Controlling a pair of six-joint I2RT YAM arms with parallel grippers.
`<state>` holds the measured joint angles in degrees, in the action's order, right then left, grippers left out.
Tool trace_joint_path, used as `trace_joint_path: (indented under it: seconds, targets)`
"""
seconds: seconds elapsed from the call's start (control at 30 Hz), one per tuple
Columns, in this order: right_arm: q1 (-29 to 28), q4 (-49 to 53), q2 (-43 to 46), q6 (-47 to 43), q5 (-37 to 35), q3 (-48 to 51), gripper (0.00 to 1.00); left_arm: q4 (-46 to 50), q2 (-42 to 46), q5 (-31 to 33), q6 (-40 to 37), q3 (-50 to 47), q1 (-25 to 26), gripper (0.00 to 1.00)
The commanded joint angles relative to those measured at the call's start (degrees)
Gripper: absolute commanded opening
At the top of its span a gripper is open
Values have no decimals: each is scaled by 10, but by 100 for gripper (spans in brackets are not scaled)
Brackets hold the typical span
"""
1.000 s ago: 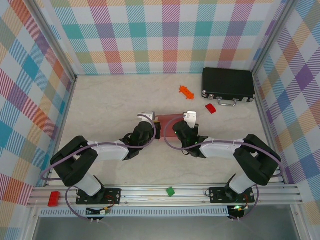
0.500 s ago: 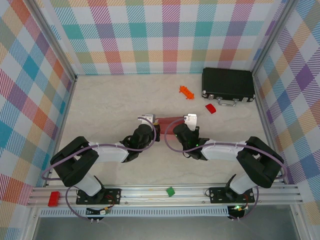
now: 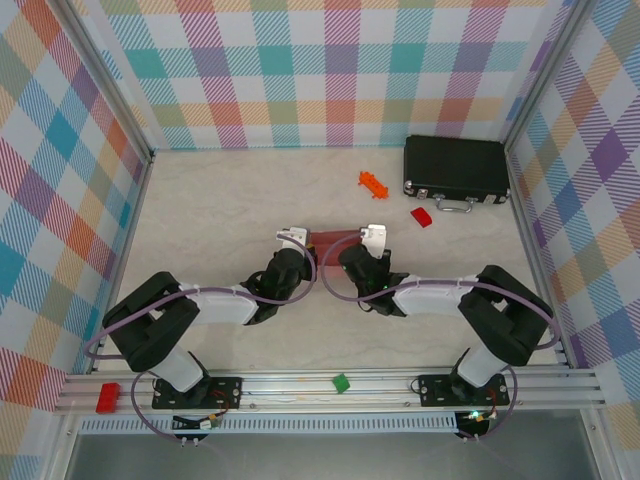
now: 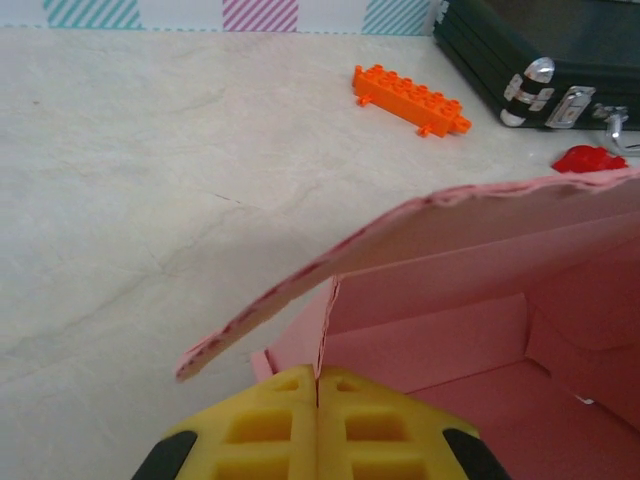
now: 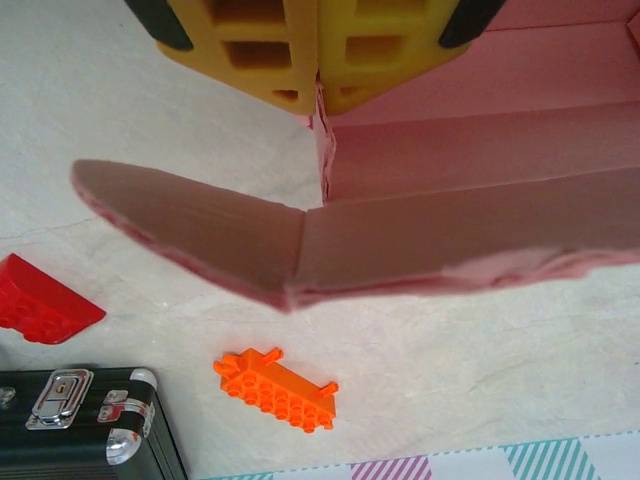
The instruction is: Fold the paper box
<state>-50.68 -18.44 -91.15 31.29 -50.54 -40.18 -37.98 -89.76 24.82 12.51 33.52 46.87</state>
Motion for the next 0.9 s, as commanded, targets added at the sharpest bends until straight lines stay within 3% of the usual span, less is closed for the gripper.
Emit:
trace_joint_path:
  seconds: [0.0,0.27,0.87]
  targets:
    - [-5,9,-18,7,4,-5,0,-32,-13,28,-32,2,7,0]
    - [-11,-2,-5,14,4,22,0,-97,-14,9,-25,-42,7,0]
    - [-35,42,28,29,-20,40,8,-103,34,-15,-18,-94,11,8]
